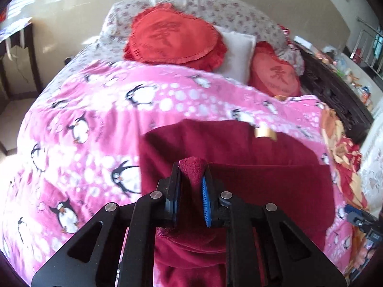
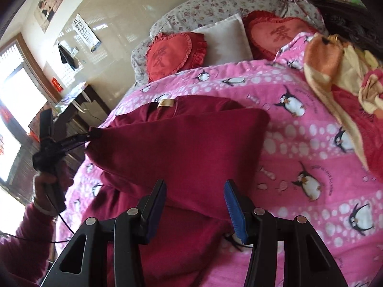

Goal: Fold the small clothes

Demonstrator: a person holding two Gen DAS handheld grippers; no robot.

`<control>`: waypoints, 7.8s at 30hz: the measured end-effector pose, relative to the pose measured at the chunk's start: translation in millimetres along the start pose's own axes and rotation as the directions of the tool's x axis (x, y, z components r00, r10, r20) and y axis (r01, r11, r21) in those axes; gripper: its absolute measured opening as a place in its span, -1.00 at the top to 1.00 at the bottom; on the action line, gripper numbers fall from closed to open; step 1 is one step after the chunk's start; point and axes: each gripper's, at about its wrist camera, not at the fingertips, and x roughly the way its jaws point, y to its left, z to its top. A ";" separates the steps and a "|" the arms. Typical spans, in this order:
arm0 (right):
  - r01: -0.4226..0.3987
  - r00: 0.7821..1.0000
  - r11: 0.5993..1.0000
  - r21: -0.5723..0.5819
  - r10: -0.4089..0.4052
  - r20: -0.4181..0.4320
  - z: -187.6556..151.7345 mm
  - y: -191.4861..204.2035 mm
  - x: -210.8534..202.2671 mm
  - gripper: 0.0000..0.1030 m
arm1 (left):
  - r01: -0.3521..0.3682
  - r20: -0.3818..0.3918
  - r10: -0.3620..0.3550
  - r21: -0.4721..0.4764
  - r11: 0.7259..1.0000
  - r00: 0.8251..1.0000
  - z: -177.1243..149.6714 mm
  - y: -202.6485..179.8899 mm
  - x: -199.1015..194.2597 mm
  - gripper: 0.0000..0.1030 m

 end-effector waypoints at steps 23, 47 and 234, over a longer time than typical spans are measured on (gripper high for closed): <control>0.307 0.950 0.938 -0.162 -0.312 -0.009 34.1 -0.6 69.4 0.64 | -0.083 -0.074 0.084 0.020 0.996 0.994 -30.3 0.6 42.9 -0.10; 0.182 0.975 0.976 0.118 -0.164 -0.149 -45.8 -25.2 53.6 0.87 | -0.044 -0.173 0.025 -0.105 0.993 0.985 -139.6 61.3 -66.7 -0.10; -0.013 1.000 0.910 -0.414 0.006 -0.018 156.8 188.7 262.6 1.00 | 0.025 -0.133 -0.024 0.004 1.000 0.991 -48.9 33.1 12.1 -0.51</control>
